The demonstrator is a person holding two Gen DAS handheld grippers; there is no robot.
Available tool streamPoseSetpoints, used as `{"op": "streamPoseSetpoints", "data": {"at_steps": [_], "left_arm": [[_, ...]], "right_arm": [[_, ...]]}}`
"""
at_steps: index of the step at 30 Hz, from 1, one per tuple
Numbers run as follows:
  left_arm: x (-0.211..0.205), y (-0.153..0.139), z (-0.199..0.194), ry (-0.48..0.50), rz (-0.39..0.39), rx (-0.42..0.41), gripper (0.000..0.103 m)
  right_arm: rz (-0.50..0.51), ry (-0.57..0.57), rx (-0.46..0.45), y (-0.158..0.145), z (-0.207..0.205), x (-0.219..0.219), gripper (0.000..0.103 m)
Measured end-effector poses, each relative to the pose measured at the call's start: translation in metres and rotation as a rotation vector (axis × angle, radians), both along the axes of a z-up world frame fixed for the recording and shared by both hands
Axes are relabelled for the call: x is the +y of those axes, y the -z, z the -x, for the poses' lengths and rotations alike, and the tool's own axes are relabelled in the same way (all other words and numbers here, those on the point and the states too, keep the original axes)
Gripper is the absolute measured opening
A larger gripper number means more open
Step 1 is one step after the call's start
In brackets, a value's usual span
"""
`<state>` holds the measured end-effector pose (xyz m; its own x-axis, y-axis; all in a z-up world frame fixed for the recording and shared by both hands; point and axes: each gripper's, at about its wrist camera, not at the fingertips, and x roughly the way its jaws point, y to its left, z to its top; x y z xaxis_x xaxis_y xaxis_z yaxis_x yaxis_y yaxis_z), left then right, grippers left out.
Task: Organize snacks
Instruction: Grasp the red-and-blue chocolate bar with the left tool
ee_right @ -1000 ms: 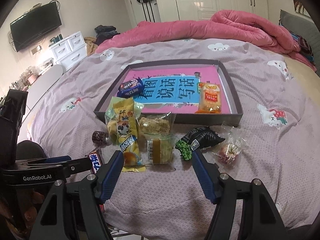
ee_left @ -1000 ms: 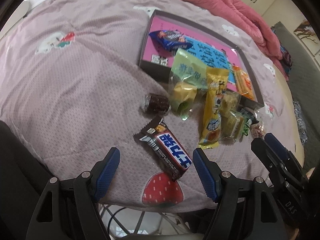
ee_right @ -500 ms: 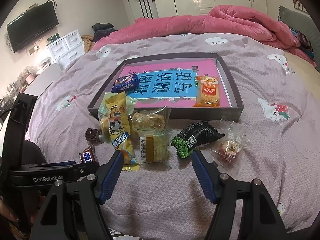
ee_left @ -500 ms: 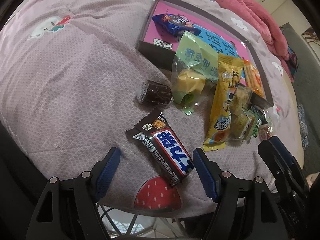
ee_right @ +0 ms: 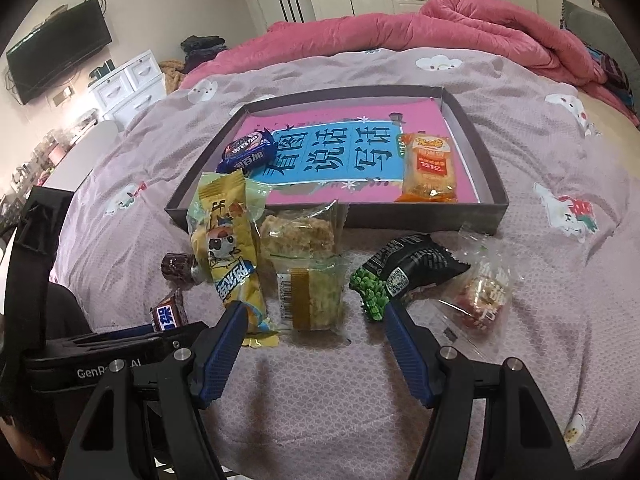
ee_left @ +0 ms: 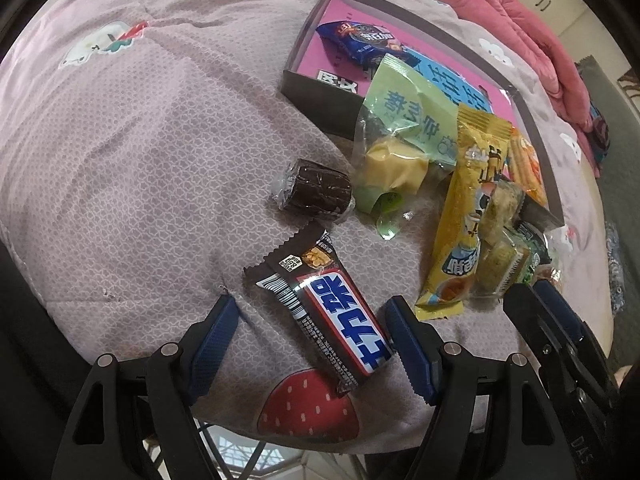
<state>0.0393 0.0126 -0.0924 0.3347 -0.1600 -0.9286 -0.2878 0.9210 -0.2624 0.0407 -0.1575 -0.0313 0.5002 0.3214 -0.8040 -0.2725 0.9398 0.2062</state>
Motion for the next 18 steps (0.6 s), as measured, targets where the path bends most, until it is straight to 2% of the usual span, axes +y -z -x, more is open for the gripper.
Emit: {"op": "streamPoseSetpoints", "data": {"at_steps": [6,15,18], "left_arm": [[-0.006,0.005,-0.004,0.007,-0.021,0.013,0.076],[-0.014,0.007,-0.008,0.014,-0.029,0.028,0.074],[-0.006,0.006,-0.006,0.0,-0.015,0.027,0.066]], "right_arm": [[0.002,-0.013,-0.005,0.003,-0.003,0.004,0.069],[0.026,-0.041,-0.001,0.01,-0.008,0.013,0.054],[0.037,-0.022,0.003,0.012,-0.011,0.011,0.048]]}}
